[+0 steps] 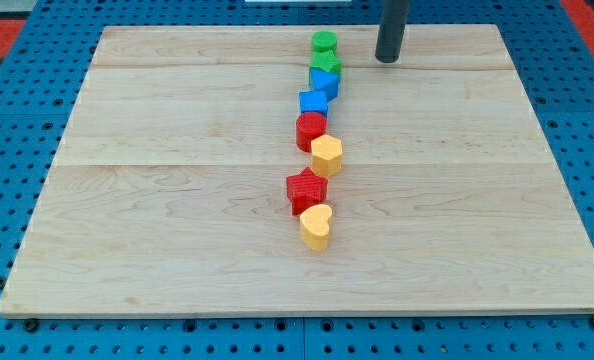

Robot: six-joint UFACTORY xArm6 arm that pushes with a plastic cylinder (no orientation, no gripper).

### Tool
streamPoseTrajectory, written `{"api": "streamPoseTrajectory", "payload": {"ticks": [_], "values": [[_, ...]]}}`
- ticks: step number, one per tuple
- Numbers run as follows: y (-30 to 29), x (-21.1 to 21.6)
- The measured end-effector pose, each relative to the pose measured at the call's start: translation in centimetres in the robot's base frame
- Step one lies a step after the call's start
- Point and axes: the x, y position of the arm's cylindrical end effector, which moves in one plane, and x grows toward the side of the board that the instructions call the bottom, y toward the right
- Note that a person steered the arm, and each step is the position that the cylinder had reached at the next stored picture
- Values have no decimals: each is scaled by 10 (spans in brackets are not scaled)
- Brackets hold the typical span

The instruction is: Move green star from green circle

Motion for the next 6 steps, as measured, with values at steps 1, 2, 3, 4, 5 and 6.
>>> {"api": "streamPoseTrajectory", "payload": {"ticks": [1,2,3,4,5,6], "values": [[17,1],[50,6],[27,7],[5,17],[-31,19],[-106,24]]}}
